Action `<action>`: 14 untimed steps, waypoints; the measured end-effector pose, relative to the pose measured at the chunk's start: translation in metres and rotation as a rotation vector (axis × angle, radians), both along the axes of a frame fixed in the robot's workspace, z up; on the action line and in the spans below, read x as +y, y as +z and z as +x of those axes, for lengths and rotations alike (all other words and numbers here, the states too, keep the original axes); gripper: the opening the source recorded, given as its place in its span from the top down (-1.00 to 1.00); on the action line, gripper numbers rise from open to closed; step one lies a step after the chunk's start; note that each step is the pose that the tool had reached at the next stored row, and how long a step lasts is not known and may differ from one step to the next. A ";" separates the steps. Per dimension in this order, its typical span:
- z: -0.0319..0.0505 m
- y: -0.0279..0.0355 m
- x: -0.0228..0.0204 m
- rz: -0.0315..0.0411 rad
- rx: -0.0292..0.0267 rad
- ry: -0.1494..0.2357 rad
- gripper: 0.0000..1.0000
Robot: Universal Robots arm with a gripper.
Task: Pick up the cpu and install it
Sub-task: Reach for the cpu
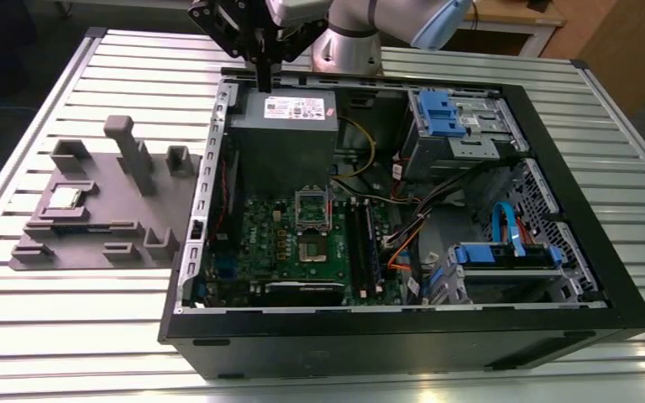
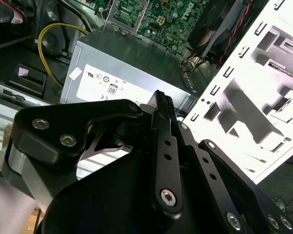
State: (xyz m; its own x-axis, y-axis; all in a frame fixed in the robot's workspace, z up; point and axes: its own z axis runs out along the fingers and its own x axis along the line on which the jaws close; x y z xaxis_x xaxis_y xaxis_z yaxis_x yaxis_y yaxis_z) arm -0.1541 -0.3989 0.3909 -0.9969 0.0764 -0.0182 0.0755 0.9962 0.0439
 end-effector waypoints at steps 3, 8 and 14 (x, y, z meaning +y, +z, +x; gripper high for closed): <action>-0.0019 0.0001 0.0000 -0.0001 0.0002 0.000 0.80; -0.0071 0.0000 0.0000 0.0000 0.0000 0.000 0.80; -0.0116 0.0000 0.0000 0.0000 0.0000 0.000 0.80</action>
State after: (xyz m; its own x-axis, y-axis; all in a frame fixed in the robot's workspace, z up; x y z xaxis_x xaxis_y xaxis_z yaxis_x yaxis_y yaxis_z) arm -0.1657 -0.3989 0.3909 -0.9969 0.0761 -0.0182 0.0753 0.9962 0.0439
